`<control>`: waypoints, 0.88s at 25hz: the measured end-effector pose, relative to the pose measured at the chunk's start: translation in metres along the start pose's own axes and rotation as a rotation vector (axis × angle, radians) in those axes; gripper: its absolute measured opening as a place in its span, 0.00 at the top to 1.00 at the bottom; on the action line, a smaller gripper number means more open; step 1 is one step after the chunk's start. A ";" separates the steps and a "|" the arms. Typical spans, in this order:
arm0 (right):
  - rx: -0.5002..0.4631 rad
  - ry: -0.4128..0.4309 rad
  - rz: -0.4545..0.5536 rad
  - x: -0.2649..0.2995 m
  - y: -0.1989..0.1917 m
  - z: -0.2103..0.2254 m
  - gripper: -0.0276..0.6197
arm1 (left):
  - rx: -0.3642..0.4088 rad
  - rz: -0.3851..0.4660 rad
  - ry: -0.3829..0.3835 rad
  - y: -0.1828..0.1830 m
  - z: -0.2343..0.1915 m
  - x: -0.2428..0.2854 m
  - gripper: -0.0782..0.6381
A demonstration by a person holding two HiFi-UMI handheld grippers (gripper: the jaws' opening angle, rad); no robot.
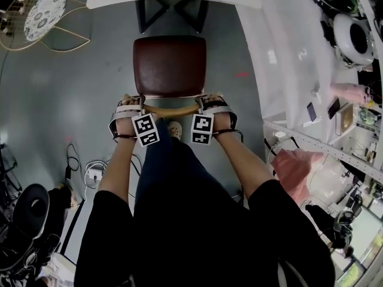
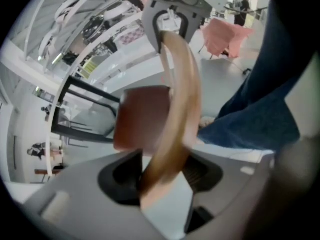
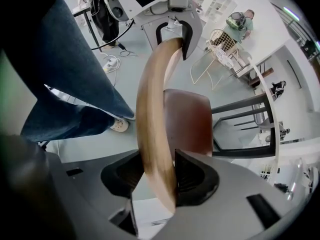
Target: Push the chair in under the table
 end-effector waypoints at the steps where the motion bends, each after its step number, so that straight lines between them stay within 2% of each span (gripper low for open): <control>1: 0.002 0.000 -0.002 0.002 -0.001 0.007 0.68 | 0.004 0.001 -0.002 0.000 -0.007 0.002 0.56; 22: 0.042 0.020 -0.096 0.037 -0.010 0.136 0.68 | 0.049 0.063 0.035 0.007 -0.141 0.039 0.56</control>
Point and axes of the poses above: the fingertips, and each gripper's own axes: x forward along the fingers, z to its right, y out of its top, the point moved 1 cm from there along -x, backward along the fingers, and after that the axes turned 11 degrees about -z, right-handed, at the moved point
